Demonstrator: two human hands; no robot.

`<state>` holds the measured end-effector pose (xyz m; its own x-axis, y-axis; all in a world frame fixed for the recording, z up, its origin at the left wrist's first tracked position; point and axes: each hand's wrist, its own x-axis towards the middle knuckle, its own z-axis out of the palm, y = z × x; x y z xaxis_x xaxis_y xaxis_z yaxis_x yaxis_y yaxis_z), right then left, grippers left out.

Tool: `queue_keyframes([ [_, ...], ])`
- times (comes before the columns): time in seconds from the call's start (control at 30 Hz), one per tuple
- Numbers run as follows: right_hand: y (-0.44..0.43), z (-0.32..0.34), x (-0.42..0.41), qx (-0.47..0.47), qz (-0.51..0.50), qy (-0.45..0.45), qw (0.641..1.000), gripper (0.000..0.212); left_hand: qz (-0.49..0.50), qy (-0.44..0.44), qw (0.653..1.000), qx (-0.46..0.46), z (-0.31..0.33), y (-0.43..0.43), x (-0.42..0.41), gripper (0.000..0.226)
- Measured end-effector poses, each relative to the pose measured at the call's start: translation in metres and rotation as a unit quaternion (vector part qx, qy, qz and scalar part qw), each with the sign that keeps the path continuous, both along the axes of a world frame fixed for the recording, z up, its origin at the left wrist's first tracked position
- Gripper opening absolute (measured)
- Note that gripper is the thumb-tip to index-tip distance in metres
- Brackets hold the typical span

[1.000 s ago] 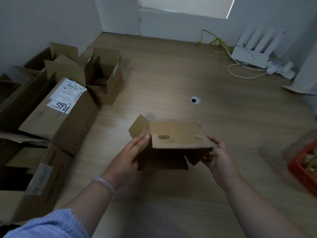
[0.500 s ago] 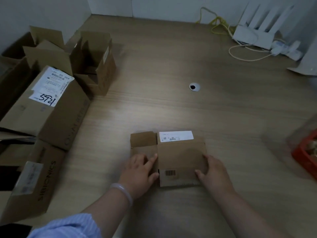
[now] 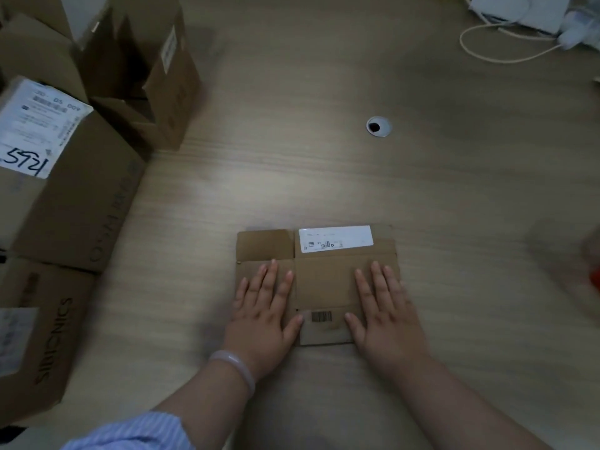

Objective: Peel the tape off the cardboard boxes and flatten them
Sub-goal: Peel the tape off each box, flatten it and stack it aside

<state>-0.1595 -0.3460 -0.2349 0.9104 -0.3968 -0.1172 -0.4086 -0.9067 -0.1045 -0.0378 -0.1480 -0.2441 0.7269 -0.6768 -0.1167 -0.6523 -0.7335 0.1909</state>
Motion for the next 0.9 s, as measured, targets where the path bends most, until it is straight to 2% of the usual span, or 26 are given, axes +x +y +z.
queue_keyframes([
  [0.13, -0.004, 0.004, 0.000, 0.012, 0.007, -0.001, 1.000, 0.070, 0.000, -0.005, 1.000, -0.012, 0.000, 0.002, 0.002, 0.072],
  [0.27, -0.019, 0.016, 0.006, 0.053, -0.018, -0.036, 0.998, 0.055, 0.036, -0.005, 0.999, -0.026, 0.010, -0.001, 0.005, 0.074],
  [0.33, -0.030, 0.024, 0.010, 0.088, -0.057, -0.015, 0.994, 0.054, 0.092, -0.010, 0.996, -0.020, 0.020, -0.002, 0.009, 0.076],
  [0.4, -0.040, 0.031, 0.008, 0.118, -0.136, 0.013, 0.984, 0.064, 0.175, -0.007, 0.984, -0.020, 0.034, -0.001, 0.013, 0.077],
  [0.5, -0.051, 0.036, 0.003, 0.169, -0.216, 0.009, 0.961, 0.066, 0.320, 0.076, 0.944, -0.019, 0.044, 0.002, 0.015, 0.080],
  [0.6, -0.053, 0.034, 0.003, 0.232, -0.255, 0.020, 0.938, 0.058, 0.400, 0.135, 0.906, -0.030, 0.046, 0.001, 0.016, 0.083],
  [0.77, -0.058, 0.038, -0.006, 0.307, -0.295, 0.001, 0.905, 0.051, 0.431, 0.196, 0.878, -0.064, 0.046, 0.003, 0.009, 0.082],
  [0.83, -0.055, 0.048, -0.016, 0.333, -0.310, -0.013, 0.890, 0.052, 0.403, 0.202, 0.888, -0.093, 0.052, 0.002, 0.000, 0.073],
  [0.9, -0.047, 0.057, -0.027, 0.336, -0.317, -0.007, 0.887, 0.050, 0.374, 0.202, 0.901, -0.084, 0.060, -0.003, -0.008, 0.073],
])
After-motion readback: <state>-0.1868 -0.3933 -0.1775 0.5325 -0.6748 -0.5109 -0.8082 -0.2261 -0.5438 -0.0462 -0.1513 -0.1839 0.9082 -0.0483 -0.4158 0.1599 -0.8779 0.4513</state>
